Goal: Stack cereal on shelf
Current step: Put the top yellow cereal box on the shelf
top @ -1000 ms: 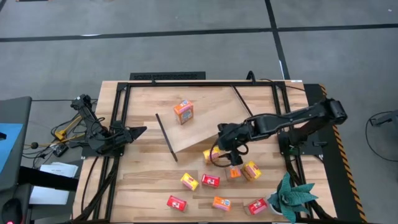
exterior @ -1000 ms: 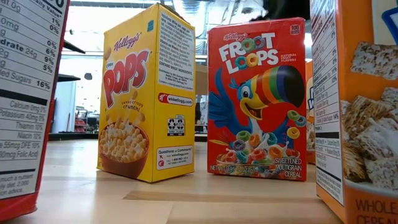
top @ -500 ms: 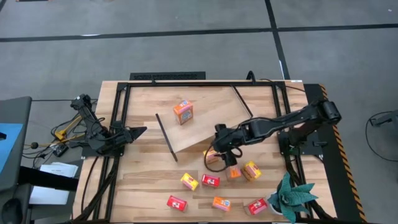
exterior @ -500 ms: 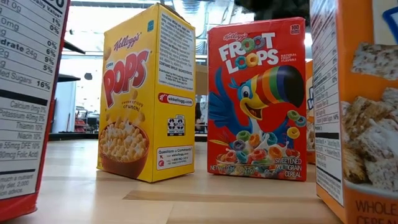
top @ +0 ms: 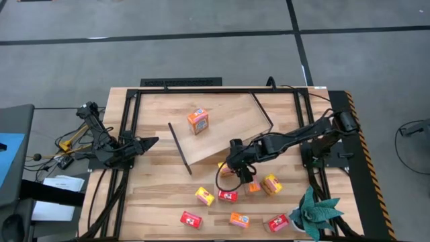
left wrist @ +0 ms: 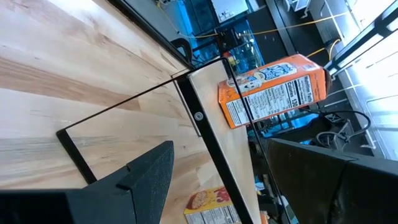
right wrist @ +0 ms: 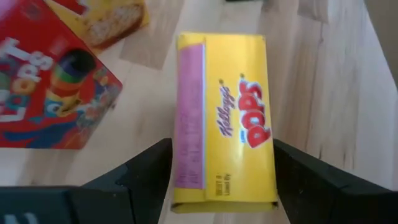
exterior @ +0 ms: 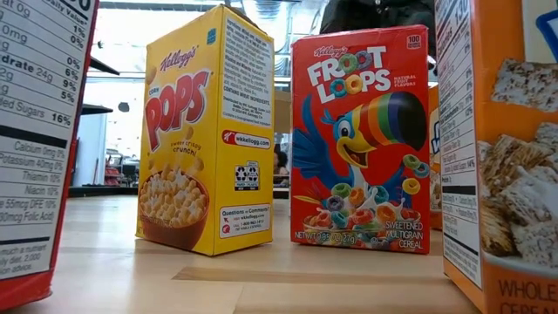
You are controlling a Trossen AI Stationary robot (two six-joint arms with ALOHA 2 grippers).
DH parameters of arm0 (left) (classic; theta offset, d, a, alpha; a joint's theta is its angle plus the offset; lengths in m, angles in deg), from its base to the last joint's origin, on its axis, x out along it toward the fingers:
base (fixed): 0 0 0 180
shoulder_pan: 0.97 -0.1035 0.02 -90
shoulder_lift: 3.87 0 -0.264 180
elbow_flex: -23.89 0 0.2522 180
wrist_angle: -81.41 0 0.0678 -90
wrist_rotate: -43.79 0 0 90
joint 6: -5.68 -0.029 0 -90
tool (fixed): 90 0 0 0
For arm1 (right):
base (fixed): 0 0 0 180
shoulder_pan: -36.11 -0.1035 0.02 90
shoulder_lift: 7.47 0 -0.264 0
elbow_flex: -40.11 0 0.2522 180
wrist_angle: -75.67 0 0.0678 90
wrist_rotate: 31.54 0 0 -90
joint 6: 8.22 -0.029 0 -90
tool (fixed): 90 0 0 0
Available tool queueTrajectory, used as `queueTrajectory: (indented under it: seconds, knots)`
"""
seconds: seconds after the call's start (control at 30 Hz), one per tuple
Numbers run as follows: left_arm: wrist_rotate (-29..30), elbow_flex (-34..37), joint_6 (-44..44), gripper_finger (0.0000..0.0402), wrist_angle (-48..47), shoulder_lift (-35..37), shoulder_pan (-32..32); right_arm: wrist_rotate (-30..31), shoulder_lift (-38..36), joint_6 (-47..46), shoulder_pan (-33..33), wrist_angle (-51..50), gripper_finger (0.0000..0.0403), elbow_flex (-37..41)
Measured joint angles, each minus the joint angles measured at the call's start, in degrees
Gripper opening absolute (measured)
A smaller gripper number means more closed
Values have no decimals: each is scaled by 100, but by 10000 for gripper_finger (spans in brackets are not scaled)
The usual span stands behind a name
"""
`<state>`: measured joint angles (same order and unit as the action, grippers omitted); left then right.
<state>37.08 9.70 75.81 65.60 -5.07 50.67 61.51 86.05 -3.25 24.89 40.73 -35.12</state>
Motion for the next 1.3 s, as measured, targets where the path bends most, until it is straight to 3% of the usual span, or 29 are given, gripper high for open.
queueTrajectory:
  seconds: [0.2,0.53,1.0,1.3]
  knots:
    - [54,0,-44,249,-8,0,2,-64,-22,-3,6,43,259,0]
    - [54,0,-40,249,-10,0,-1,-200,-30,0,-7,42,154,0]
    - [28,2,-3,249,-4,7,1,-315,-1742,348,383,-1032,177,-478]
    - [25,1,-42,249,-2,7,1,-29,-2200,1745,1581,-1159,154,-1451]
